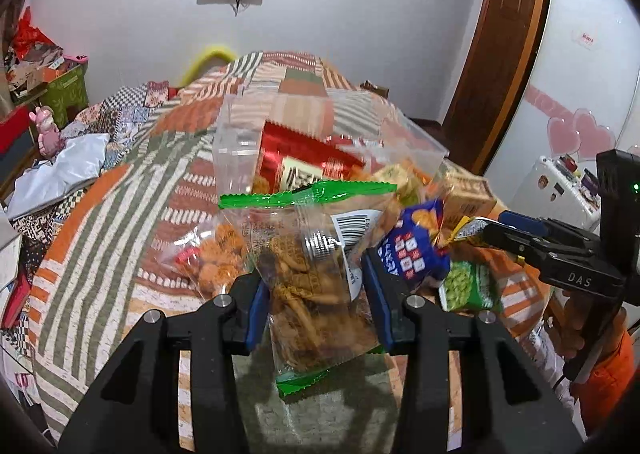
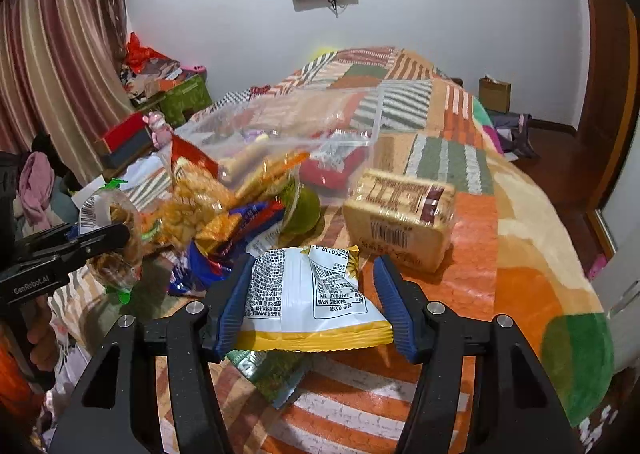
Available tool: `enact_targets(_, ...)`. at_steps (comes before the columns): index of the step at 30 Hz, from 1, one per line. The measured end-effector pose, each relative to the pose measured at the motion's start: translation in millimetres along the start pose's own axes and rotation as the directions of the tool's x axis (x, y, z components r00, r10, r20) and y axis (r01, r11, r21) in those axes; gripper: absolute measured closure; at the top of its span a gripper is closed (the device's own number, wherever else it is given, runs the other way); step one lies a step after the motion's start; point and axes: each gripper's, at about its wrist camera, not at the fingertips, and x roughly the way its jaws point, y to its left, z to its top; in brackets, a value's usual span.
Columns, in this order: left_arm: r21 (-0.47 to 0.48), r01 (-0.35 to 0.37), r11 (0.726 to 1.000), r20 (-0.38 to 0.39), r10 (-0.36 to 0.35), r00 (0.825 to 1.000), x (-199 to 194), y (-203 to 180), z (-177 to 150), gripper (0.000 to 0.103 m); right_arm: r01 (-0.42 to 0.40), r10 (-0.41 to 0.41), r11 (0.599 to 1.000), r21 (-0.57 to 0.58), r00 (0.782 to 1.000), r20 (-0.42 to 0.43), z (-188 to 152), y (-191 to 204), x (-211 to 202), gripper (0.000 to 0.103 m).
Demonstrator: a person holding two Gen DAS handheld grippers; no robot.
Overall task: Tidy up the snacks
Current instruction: 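Grasp the green-zip cracker bag with the left gripper while the right grasps the white chip bag, then move both bags over the clear box and release them inside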
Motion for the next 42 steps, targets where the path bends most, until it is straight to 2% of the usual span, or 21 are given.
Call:
enact_targets(11,-0.005,-0.013,1.000,0.127,0.014,0.992,-22,5,43,0.060,-0.018,0.023,0.999,-0.037,0.991,0.131,35,13,-25,0.045)
enact_targets(16,-0.002,-0.032,0.999,0.175,0.031,0.984,-21,5,69,0.060,-0.014,0.025,0.998,-0.061,0.982,0.185,57,19,-22,0.045)
enact_targets(24,0.030,-0.072,0.997,0.228,0.063,0.972,-7,1,108,0.060,-0.010,0.029,0.996,-0.086,0.974,0.223,89,32,-3,0.045)
enact_targets(35,0.022,-0.092,0.996,0.193,0.086,0.977,36,16,138,0.060,-0.005,0.024,0.994,-0.108,0.983,0.180,120,38,41,0.045)
enact_targets(42,0.007,-0.099,0.995,0.082,0.098,0.992,81,39,146,0.060,0.006,0.008,0.991,-0.135,0.994,0.105,130,43,75,0.045)
